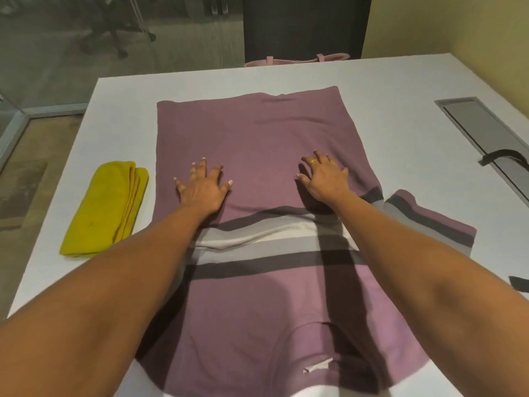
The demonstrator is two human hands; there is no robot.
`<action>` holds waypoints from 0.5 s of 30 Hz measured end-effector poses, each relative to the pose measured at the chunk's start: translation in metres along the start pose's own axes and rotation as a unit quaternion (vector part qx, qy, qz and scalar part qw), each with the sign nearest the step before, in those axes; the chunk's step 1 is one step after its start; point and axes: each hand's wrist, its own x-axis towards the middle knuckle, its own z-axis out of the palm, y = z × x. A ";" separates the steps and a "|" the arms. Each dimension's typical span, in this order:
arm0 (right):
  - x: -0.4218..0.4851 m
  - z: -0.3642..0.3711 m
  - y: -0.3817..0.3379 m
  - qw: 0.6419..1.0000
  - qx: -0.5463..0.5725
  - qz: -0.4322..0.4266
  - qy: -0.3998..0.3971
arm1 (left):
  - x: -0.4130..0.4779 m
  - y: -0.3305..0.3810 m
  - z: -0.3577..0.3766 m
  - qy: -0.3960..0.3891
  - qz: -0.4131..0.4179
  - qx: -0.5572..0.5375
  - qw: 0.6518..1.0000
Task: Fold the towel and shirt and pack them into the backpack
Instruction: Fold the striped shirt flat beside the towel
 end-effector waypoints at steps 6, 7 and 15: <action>0.037 0.016 0.006 1.000 0.004 0.015 -0.016 | 0.036 -0.010 0.014 -0.008 -0.022 0.011 1.000; 0.041 0.020 0.008 1.000 0.004 0.020 -0.018 | 0.040 -0.012 0.018 -0.008 -0.026 0.013 1.000; 0.086 0.030 0.011 0.999 0.000 0.032 0.010 | 0.090 -0.016 0.025 0.026 -0.031 0.041 0.998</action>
